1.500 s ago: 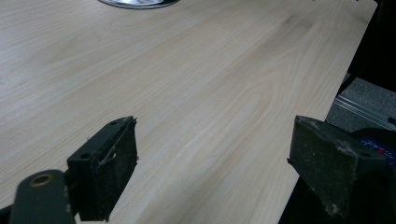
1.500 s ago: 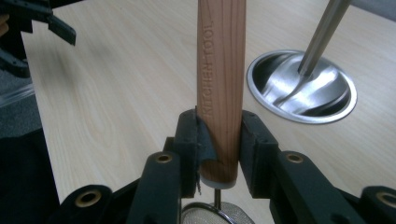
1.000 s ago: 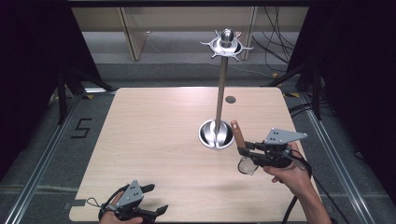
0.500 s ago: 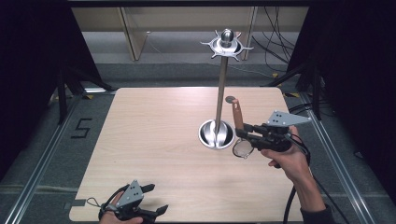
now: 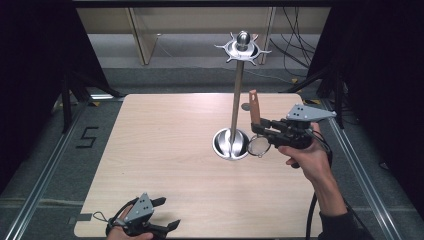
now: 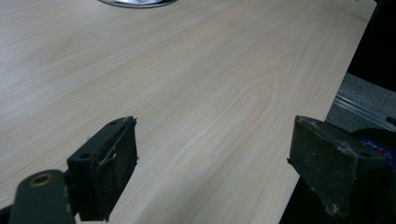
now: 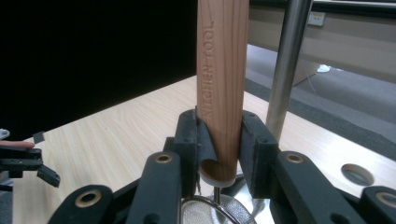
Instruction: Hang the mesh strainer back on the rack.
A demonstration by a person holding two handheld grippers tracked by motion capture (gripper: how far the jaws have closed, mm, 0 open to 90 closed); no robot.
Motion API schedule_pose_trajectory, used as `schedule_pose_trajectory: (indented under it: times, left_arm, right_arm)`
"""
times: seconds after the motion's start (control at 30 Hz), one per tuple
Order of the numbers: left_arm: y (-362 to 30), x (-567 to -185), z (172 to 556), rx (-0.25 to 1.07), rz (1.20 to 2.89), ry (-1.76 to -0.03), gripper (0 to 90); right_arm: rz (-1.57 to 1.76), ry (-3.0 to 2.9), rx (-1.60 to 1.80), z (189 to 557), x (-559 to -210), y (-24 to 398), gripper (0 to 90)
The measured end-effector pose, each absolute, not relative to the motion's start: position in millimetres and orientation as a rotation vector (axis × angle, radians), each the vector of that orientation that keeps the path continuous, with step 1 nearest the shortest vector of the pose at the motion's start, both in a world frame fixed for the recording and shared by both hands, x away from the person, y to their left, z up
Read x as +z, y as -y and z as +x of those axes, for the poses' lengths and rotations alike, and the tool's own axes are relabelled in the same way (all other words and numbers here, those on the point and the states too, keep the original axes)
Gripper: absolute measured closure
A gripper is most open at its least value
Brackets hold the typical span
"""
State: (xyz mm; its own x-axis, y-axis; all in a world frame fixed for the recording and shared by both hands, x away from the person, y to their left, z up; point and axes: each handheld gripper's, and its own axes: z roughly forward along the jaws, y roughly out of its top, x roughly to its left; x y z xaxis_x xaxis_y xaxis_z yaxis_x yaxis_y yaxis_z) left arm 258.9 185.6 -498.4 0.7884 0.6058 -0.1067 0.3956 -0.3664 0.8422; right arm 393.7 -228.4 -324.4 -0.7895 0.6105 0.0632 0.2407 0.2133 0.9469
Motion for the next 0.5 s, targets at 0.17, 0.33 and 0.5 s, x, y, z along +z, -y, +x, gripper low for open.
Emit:
schedule_pose_trajectory:
  times: [0.17, 0.33, 0.5]
  left_arm:
    - [-185, -499, 259, 0.265, 1.988, -0.747, 14.7]
    - [-184, -498, 259, 0.265, 1.985, -0.727, 14.7]
    - [-184, -498, 258, 0.265, 1.983, -0.744, 14.7]
  right_arm:
    - [0.787, -2.158, 1.597, 398, -308, 227, 71.7]
    - [0.770, -2.138, 1.617, 403, -293, 225, 71.7]
    - [0.789, -2.118, 1.625, 408, -282, 223, 71.7]
